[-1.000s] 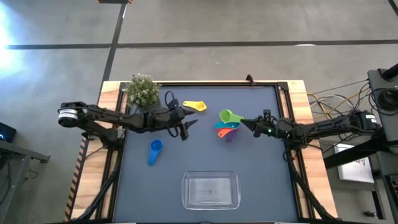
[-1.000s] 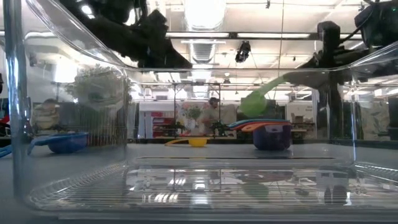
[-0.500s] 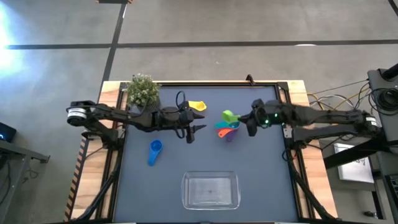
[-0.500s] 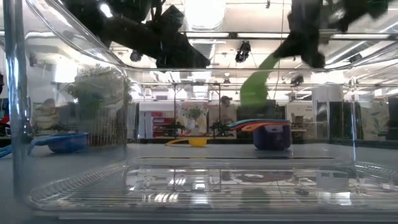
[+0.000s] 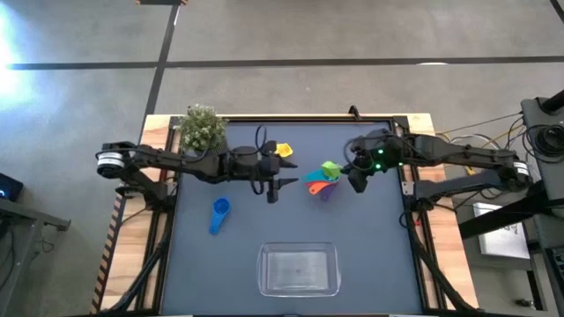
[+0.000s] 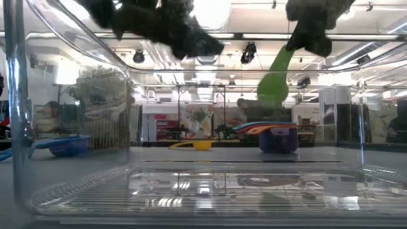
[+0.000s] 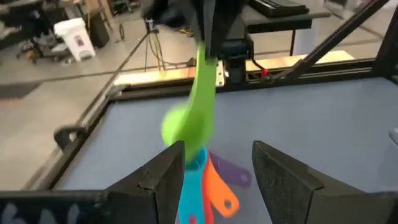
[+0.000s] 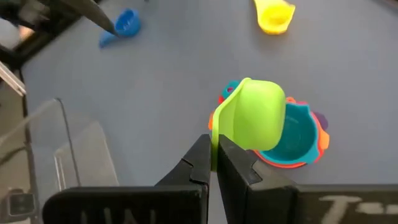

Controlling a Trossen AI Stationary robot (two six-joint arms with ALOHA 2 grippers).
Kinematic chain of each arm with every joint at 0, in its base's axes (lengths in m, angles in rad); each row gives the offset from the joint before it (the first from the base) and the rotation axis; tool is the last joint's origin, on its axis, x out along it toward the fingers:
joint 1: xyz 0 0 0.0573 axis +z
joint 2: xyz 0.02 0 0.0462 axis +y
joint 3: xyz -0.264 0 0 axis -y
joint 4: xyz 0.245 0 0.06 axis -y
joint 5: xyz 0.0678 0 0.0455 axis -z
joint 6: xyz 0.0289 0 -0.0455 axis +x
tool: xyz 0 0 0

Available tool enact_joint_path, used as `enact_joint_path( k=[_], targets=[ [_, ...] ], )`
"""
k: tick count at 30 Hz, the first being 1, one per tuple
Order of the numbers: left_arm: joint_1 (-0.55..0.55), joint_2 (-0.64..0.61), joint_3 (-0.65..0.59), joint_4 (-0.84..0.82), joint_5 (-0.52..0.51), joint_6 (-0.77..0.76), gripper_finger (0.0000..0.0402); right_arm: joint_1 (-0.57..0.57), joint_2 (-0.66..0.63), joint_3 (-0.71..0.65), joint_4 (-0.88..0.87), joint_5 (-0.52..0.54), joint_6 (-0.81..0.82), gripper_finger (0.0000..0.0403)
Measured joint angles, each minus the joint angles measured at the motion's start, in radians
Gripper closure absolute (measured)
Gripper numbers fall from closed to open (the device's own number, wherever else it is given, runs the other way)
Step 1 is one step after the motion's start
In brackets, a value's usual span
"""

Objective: Nest measuring cups in basket
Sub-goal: Stack the green measuring cup on the light blue measuring cup

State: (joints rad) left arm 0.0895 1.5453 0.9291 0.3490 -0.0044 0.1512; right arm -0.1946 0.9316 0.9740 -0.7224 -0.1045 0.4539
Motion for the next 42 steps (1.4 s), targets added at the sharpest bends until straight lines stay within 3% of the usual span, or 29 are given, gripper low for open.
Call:
enact_joint_path(
  k=[4, 7, 17, 23, 27, 33, 42],
  targets=[
    [0.002, 0.068, 0.166, -0.178, 0.018, 0.079, 0.0231, 0.000, 0.044, -0.001, 0.023, -0.012, -0.024, 0.0394],
    [0.008, 0.156, 0.274, -0.259, 0.092, 0.112, 0.0231, 0.000, 0.066, -0.001, 0.063, -0.013, -0.053, 0.0394],
    [0.059, 0.369, 0.480, -0.270, 0.253, 0.056, 0.0231, 0.000, 0.112, -0.001, 0.092, -0.054, -0.120, 0.0394],
    [0.067, 0.422, 0.558, -0.293, 0.261, 0.046, 0.0234, 0.000, 0.119, -0.002, 0.103, -0.056, -0.152, 0.0394],
    [0.071, 0.433, 0.569, -0.315, 0.261, 0.046, 0.0266, 0.000, 0.117, -0.002, 0.100, -0.056, -0.160, 0.0394],
    [0.086, 0.433, 0.568, -0.324, 0.327, 0.042, 0.0383, 0.000, 0.118, -0.014, 0.108, -0.057, -0.176, 0.0394],
    [0.101, 0.433, 0.568, -0.323, 0.336, -0.013, 0.0400, 0.000, 0.105, -0.003, 0.093, -0.015, -0.268, 0.0392]
  ],
)
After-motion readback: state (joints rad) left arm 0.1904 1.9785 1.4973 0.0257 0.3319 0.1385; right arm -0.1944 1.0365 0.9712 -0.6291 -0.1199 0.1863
